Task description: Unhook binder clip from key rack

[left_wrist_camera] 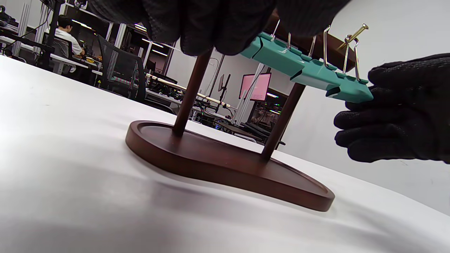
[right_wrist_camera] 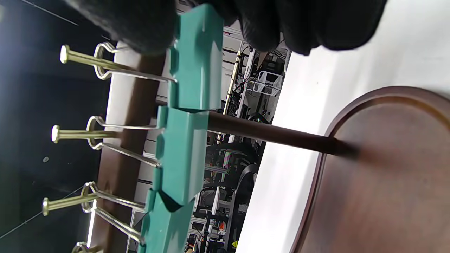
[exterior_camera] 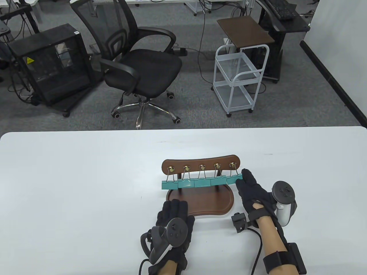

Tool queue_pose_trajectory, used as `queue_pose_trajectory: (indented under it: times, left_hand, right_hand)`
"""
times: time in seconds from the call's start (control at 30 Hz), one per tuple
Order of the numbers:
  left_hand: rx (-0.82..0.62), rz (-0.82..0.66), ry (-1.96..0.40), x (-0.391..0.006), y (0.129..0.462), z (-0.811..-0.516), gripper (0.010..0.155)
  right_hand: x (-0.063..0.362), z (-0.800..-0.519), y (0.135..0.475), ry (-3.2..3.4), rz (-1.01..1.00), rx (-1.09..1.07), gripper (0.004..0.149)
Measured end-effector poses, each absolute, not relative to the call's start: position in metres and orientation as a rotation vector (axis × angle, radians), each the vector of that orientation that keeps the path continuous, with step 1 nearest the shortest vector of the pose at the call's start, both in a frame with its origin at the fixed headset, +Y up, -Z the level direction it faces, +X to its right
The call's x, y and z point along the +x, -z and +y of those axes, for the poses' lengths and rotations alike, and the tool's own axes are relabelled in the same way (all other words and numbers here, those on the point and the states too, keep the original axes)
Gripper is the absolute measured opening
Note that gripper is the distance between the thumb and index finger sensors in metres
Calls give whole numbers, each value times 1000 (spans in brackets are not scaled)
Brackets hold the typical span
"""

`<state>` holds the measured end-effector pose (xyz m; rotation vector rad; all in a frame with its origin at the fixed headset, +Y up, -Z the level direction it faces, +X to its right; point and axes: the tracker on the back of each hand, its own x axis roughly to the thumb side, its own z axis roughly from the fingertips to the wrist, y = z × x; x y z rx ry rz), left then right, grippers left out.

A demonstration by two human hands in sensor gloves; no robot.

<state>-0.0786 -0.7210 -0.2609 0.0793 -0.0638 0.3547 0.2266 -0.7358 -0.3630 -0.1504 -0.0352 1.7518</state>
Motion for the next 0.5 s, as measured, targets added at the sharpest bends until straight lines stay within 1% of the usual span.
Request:
queue_pose_trajectory:
  times: [0.27,0.5]
  left_hand:
    - [77,-66,-354,-78,261,-721,61]
    - [76,-64,-357,-78,261,-721,61]
  right_hand:
    - [228,-732,363,-1768,-85,-190,56]
    - [230,-733,362,-1739,-93,-195,53]
